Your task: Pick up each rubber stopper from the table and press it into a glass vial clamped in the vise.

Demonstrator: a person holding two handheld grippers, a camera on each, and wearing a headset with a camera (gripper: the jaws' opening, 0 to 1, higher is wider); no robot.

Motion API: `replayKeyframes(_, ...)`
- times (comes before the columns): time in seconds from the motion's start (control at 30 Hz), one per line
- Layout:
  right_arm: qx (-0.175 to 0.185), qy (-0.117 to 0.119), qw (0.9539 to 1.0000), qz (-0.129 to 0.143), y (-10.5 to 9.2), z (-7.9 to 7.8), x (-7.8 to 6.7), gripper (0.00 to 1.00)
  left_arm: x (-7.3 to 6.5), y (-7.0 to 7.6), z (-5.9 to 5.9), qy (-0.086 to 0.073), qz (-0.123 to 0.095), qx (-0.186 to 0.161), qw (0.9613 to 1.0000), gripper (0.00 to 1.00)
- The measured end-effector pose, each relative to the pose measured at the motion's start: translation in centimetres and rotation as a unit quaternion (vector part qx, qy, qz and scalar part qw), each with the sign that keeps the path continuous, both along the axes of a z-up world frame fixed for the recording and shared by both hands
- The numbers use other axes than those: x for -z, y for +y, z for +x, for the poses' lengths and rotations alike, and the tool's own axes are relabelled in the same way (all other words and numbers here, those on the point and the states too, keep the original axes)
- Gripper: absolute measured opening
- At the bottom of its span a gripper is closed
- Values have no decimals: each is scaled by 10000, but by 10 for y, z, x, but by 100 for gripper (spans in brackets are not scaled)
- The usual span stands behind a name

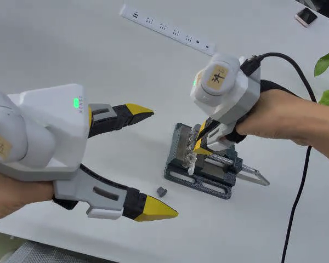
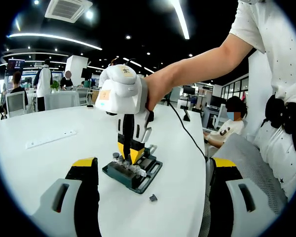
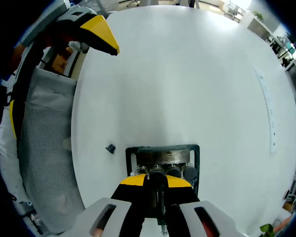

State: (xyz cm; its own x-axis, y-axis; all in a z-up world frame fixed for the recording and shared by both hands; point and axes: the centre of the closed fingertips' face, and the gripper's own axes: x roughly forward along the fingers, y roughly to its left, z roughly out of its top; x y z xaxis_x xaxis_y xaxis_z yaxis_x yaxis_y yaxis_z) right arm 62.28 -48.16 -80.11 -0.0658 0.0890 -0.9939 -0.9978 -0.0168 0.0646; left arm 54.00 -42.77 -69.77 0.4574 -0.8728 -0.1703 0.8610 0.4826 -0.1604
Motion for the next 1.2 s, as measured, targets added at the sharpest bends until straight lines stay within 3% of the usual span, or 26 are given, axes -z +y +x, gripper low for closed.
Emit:
replayKeyframes(0.27, 142, -64, 9997, 192, -1, 1, -7, 8, 0, -1, -1, 7, 1, 8, 10000, 93)
replayKeyframes(0.43, 293, 18, 9988, 393, -1, 2, -11, 8, 0, -1, -1, 3, -1, 16, 10000, 92)
replayKeyframes(0.77, 456, -115, 9969, 623, -5, 5, -16, 0, 0, -2, -2, 26, 2, 32, 10000, 91)
replayKeyframes(1.2, 719, 110, 9939, 824, -1, 5, -12, 0, 1, -2, -1, 55, -6, 16, 10000, 91)
